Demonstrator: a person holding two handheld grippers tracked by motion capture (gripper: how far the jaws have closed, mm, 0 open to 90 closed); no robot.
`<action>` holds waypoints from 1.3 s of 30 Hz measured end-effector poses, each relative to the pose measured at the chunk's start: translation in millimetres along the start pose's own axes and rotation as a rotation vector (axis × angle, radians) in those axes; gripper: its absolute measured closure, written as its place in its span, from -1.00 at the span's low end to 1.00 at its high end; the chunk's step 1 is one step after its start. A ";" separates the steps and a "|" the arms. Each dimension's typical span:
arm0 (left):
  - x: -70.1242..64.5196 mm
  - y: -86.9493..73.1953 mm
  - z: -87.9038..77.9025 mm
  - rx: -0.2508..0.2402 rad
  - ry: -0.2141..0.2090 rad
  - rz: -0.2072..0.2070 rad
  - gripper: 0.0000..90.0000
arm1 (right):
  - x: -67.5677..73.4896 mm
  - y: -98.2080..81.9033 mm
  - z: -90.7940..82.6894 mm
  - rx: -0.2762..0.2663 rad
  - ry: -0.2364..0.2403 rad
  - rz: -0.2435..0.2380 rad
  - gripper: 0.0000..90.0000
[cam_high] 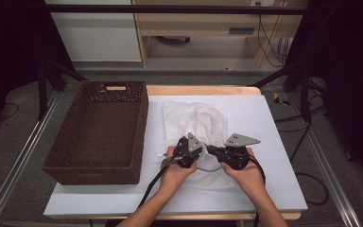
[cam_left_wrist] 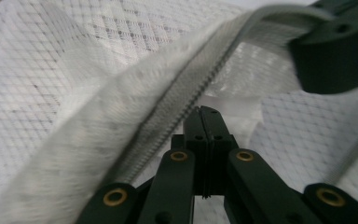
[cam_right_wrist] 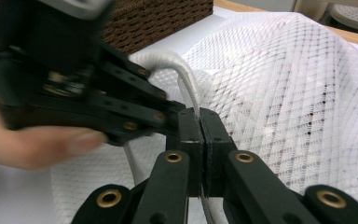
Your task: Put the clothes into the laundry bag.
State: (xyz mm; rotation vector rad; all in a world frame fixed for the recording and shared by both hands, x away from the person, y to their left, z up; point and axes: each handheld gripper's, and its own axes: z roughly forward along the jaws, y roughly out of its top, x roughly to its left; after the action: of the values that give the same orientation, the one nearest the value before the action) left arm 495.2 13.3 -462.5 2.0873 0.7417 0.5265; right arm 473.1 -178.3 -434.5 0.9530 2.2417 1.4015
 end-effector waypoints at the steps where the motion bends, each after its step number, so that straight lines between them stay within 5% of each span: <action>1: -0.2 0.3 -5.2 -0.001 0.002 0.005 1.00 | -0.3 0.1 -0.6 0.001 0.001 -0.001 0.98; 10: -1.6 3.8 -44.4 -0.023 -0.015 0.002 0.98 | 0.5 1.0 -5.2 -0.007 -0.006 -0.005 0.98; 18: 2.4 13.4 -74.9 -0.063 0.055 0.062 0.81 | 1.8 3.0 -7.1 -0.015 -0.007 -0.010 0.98; 22: 8.6 17.6 -84.1 -0.088 0.093 0.056 0.62 | 1.9 3.7 -7.4 -0.017 -0.008 -0.012 0.98; 33: 3.9 7.1 -80.7 -0.036 0.115 0.121 0.30 | 1.7 5.6 -9.6 -0.028 -0.010 -0.012 0.98; 39: 5.6 -3.6 -75.7 0.041 0.133 0.158 0.20 | 0.3 5.9 -12.0 -0.032 -0.013 -0.010 0.98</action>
State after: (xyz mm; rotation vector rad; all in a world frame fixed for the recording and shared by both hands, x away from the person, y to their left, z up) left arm 452.9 62.1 -422.4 2.1768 0.6709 0.7486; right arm 468.0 -184.2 -423.7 0.9368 2.2045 1.4191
